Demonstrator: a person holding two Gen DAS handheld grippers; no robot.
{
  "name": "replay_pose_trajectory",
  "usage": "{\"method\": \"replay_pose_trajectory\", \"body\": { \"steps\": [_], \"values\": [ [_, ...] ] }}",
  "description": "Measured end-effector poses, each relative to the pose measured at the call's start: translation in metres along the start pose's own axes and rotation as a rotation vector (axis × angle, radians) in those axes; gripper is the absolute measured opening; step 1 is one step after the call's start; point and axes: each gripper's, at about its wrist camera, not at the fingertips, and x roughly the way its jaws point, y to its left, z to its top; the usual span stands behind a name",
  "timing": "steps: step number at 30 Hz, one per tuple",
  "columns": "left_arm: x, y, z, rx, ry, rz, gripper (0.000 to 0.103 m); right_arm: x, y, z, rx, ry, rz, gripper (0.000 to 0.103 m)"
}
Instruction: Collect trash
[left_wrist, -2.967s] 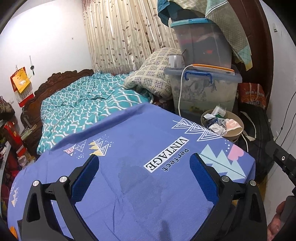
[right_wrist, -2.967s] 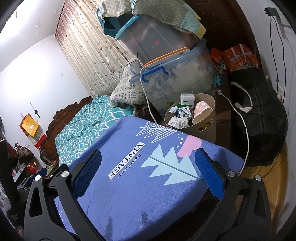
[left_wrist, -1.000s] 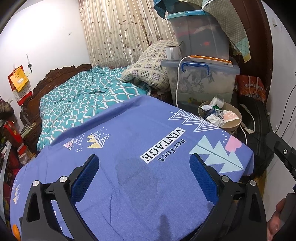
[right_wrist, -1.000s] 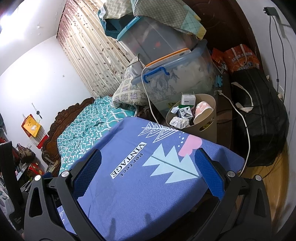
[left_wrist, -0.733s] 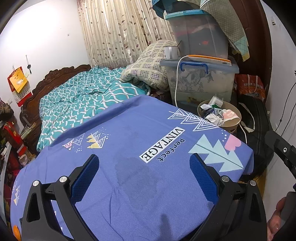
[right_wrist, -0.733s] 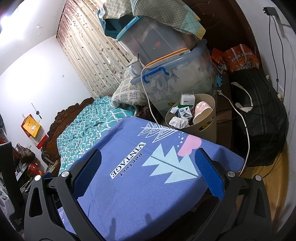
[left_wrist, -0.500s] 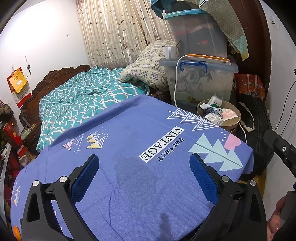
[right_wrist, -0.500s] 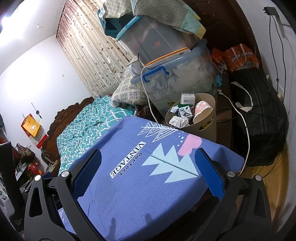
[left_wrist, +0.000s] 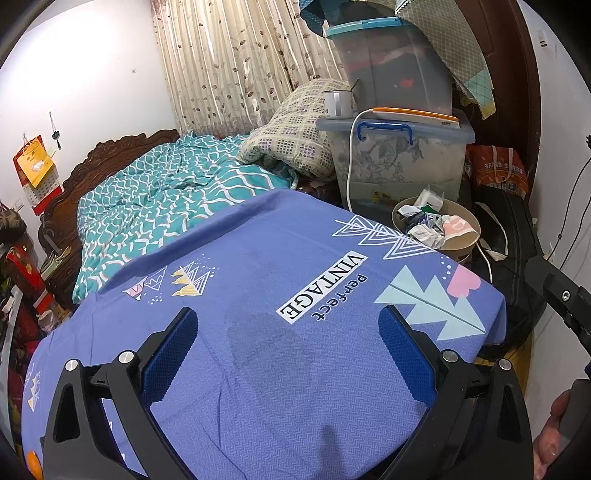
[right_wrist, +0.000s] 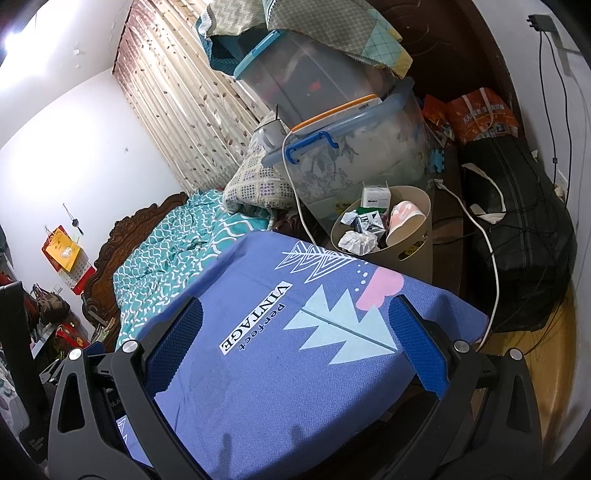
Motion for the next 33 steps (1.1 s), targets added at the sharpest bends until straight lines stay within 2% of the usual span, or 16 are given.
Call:
{"method": "replay_pose_trajectory", "body": {
  "steps": [33],
  "values": [
    [0.0012,0.0014,-0.0042,0.007,0.001,-0.007,0.095,-0.0011,0.0014,-0.0022,0.002,0.001,-0.002,0.100]
  ]
}}
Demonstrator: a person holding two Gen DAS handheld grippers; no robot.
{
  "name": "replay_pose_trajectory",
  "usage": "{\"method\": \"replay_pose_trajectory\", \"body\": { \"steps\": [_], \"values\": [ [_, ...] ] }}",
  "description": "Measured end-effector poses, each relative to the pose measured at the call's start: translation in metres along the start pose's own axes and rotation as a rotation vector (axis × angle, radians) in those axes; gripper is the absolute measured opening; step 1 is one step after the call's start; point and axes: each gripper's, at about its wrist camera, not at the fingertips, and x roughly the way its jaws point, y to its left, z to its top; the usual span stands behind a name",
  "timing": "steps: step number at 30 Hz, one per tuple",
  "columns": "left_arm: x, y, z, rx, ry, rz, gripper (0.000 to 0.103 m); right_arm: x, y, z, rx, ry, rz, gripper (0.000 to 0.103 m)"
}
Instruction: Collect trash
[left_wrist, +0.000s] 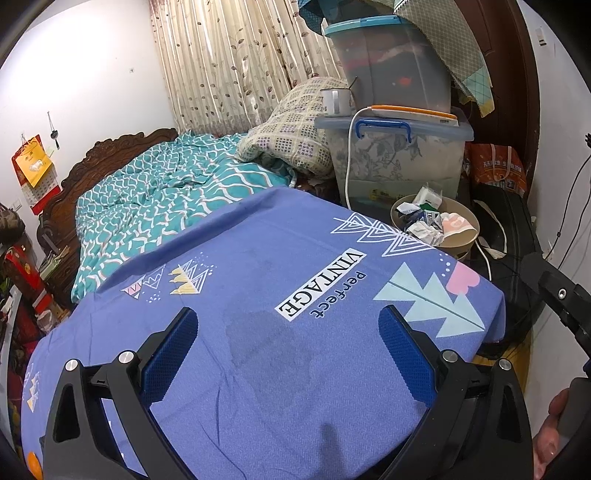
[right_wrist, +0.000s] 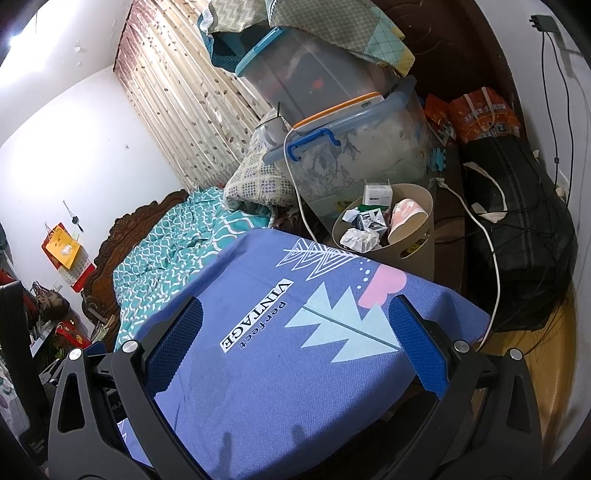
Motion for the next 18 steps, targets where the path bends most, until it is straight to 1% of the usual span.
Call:
{"method": "replay_pose_trajectory", "body": {
  "steps": [10,18],
  "values": [
    [-0.0004,0.0045,-0.0033,0.010,-0.015,-0.012,0.095,0.0007,0.0005,-0.0012,0.000,0.001,0.000,0.100],
    [0.0012,0.0085,-0.0027,0.000,0.003,-0.027,0.095,0.0018,0.0002,-0.0004,0.000,0.003,0.001,0.100]
  ]
}}
